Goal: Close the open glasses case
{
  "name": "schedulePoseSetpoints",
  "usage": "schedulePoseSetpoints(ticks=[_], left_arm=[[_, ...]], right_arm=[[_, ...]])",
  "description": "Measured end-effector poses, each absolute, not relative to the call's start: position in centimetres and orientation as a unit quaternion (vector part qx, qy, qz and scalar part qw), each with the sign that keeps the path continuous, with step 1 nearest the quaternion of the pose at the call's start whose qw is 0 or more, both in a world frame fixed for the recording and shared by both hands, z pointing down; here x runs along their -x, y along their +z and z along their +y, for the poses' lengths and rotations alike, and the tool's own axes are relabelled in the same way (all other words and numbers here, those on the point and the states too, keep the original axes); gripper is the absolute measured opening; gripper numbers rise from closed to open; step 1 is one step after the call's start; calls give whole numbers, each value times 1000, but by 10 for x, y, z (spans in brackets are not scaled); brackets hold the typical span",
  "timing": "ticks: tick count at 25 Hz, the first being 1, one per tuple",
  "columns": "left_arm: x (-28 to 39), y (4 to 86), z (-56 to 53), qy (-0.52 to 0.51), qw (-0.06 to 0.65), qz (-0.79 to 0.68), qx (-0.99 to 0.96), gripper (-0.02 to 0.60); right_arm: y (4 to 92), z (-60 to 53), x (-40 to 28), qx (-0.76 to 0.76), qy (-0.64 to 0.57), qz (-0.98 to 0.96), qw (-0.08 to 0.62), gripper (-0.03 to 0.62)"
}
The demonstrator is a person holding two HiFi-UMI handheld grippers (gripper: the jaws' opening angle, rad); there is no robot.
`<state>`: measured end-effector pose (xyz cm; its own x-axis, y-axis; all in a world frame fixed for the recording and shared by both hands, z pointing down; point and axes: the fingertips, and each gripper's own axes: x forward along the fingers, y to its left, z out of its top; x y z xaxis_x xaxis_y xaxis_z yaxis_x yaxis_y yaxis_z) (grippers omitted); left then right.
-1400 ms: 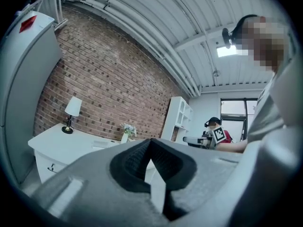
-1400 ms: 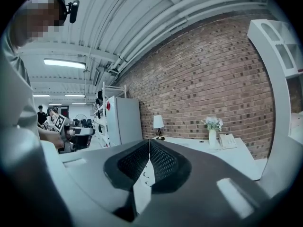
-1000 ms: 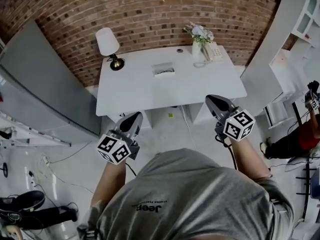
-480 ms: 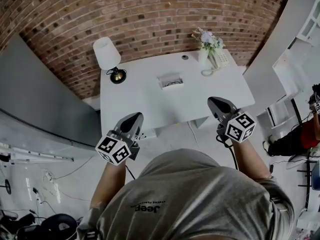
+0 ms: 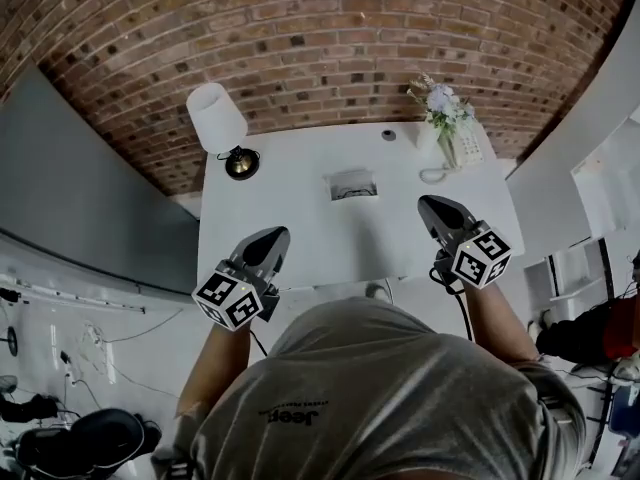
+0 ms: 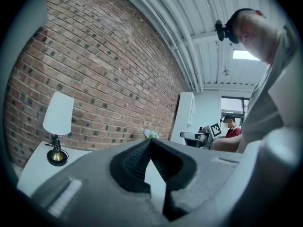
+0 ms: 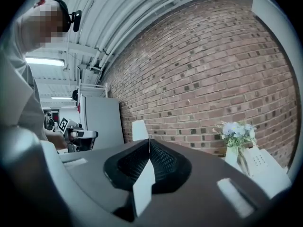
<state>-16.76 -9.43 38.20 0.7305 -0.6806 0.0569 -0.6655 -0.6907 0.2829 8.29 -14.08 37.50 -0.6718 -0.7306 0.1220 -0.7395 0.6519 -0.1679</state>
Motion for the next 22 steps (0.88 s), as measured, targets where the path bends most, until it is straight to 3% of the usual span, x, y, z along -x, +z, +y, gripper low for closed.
schedulePoseSetpoints(ticks=[12,22], left_arm=[[90,380,-210,-37,150,-446,-882,-3],[113,410,-268,-24,168,-411,-896,-3]], right_arm=[[389,-284,-128,-297,103,-949,36,21],[422,-330,-102,-325,105,-938,60,29]])
